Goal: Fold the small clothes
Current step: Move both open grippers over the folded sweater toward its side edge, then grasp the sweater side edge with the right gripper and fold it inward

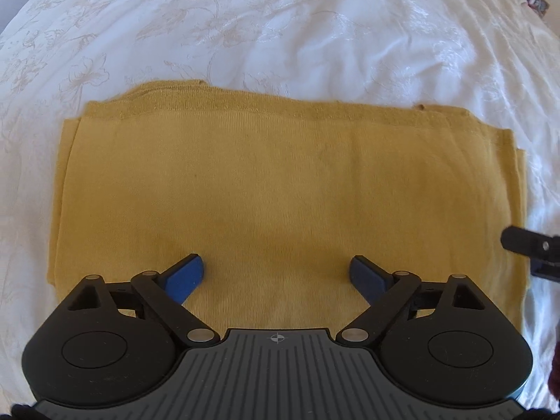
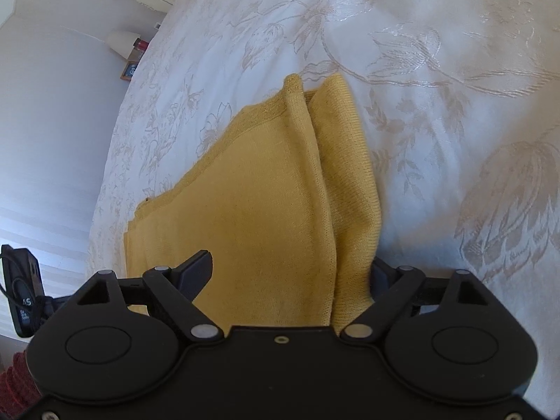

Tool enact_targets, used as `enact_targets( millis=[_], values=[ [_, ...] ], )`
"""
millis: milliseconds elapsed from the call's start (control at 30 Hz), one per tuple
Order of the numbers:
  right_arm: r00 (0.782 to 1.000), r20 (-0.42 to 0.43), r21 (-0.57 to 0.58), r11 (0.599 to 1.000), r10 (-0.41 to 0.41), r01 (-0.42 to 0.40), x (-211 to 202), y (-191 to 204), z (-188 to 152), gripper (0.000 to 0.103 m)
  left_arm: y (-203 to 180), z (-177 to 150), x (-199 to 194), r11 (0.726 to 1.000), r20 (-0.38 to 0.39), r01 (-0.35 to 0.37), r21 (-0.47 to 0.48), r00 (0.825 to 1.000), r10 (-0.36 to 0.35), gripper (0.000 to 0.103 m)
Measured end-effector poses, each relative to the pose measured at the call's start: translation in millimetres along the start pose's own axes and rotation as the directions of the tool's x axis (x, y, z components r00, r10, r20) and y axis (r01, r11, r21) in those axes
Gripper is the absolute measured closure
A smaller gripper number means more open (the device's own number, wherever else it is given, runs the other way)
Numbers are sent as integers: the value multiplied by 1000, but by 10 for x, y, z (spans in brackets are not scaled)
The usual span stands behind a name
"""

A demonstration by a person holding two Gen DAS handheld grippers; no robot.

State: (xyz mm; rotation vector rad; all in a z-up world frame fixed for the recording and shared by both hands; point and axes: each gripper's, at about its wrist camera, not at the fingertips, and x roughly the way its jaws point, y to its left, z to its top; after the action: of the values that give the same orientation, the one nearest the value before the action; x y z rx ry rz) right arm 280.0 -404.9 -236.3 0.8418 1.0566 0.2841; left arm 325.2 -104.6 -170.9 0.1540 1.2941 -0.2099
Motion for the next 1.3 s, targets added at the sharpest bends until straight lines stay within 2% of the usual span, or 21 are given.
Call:
enact_targets(
  millis=[167, 400, 500, 567, 633, 700, 833, 1000, 1300],
  values=[
    [1000, -3, 0, 1000, 7, -7, -8, -6, -7, 13, -66, -245, 83, 1000, -73, -18, 0, 997, 17, 11],
    [1000, -25, -26, 1000, -7, 7, -5, 45, -8, 14, -106, -202, 257, 999, -91, -31, 12, 995, 32, 6],
    [999, -37, -50, 998, -38, 36, -7, 95, -15, 31, -71, -202, 275, 1000, -89, -26, 11, 996, 26, 6],
    [998, -50, -50, 998, -47, 45, -14, 106, -19, 53, -34, -205, 266, 1000, -84, -16, 8, 996, 17, 6],
    [995, -69, -48, 997, -68, 65, -10, 124, -26, 68, 22, -219, 215, 1000, -80, -6, 6, 997, 6, 7],
    [994, -66, -68, 994, -91, 87, -22, 189, -41, 74, 84, -216, 157, 1000, -69, 9, 1, 998, -9, 9],
    [986, -35, -125, 979, -164, 159, -57, 450, -66, 77, 329, -288, -45, 999, -14, 32, -20, 999, -32, 12],
    [981, 2, -160, 968, -195, 193, -125, 842, -104, 78, 743, -408, -271, 999, 52, 29, -35, 998, -27, 11],
    [988, -5, -238, 960, -153, 148, 71, 1746, -209, 79, 1554, -496, -498, 993, 81, 17, -119, 997, -7, 12]
  ],
)
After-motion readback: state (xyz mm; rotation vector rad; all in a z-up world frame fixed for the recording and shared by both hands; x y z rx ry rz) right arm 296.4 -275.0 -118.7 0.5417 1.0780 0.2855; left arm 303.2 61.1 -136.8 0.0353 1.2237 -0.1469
